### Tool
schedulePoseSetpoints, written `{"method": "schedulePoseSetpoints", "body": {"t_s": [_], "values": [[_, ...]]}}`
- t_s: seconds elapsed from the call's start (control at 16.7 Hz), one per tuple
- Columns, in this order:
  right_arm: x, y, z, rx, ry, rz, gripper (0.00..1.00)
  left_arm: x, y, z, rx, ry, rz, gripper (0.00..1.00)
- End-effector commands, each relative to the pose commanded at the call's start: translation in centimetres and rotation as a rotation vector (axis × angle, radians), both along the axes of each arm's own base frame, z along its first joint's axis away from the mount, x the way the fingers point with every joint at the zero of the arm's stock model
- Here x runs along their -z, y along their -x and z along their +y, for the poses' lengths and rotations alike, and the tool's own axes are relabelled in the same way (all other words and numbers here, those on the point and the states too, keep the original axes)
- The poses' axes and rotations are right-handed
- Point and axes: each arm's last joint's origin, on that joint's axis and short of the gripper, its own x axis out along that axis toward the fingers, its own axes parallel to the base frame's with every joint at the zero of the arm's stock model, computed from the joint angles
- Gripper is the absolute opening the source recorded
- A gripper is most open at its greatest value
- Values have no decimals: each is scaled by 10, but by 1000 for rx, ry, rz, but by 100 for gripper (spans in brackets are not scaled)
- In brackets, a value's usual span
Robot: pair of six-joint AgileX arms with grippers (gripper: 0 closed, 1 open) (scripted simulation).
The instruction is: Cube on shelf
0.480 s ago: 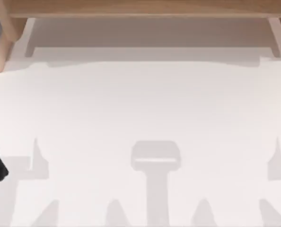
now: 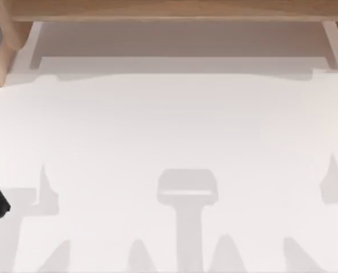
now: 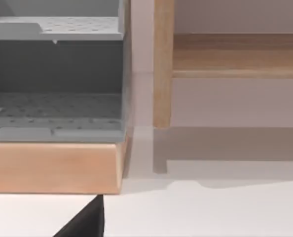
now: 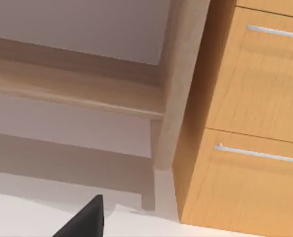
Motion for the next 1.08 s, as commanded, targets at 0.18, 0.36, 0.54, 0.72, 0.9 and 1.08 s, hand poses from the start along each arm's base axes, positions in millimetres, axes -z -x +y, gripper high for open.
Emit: {"method": "schedulePoseSetpoints", "body": {"t_s": [0.18, 0.36, 0.54, 0.72, 0.9, 1.08], "values": [[-31, -23, -6, 9, 180, -14, 100, 0, 0, 0, 0, 0, 0, 100], [-58, -65, -19, 20, 395, -16, 100, 0, 0, 0, 0, 0, 0, 100], [-66, -122, -42, 28, 622, -7, 100, 0, 0, 0, 0, 0, 0, 100], [-48, -183, -74, 31, 842, 10, 100, 0, 0, 0, 0, 0, 0, 100], [-7, -234, -110, 29, 1040, 28, 100, 0, 0, 0, 0, 0, 0, 100], [43, -266, -141, 26, 1203, 40, 100, 0, 0, 0, 0, 0, 0, 100]]}}
